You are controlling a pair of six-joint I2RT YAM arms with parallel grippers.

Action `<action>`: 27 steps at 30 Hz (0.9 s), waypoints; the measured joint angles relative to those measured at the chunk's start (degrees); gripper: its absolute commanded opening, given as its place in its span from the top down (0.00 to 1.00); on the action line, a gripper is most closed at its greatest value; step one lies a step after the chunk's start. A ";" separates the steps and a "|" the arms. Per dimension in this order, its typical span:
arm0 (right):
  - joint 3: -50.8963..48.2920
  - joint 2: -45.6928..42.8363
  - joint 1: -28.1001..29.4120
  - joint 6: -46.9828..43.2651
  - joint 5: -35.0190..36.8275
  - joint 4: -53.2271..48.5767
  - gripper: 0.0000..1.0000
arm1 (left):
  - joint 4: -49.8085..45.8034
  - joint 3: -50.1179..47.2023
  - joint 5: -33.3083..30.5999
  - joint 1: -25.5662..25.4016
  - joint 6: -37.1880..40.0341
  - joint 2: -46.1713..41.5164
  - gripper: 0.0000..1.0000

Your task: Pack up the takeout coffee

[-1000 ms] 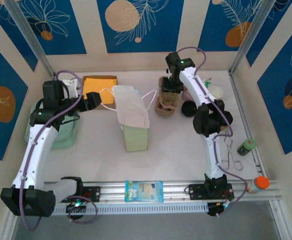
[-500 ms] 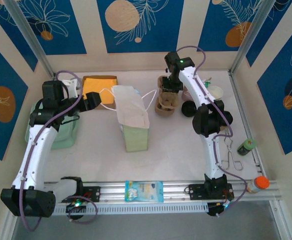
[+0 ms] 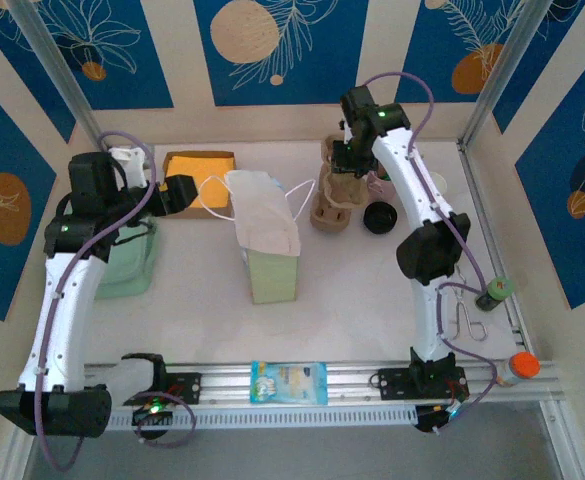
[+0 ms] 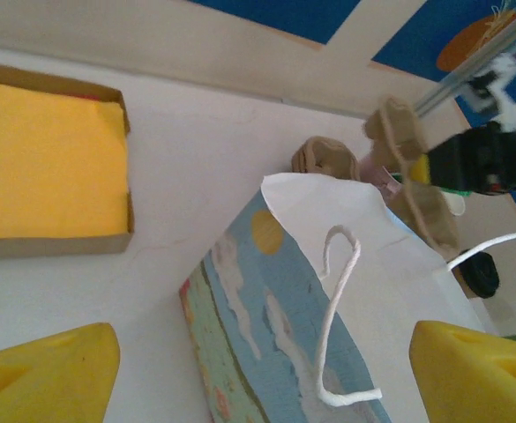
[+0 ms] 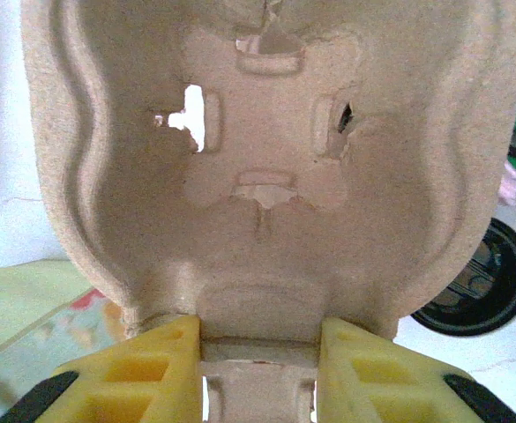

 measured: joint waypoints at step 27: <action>2.91 -20.11 4.85 -1.77 -5.09 -9.31 0.68 | -16.46 48.09 3.74 -13.66 25.59 41.46 0.15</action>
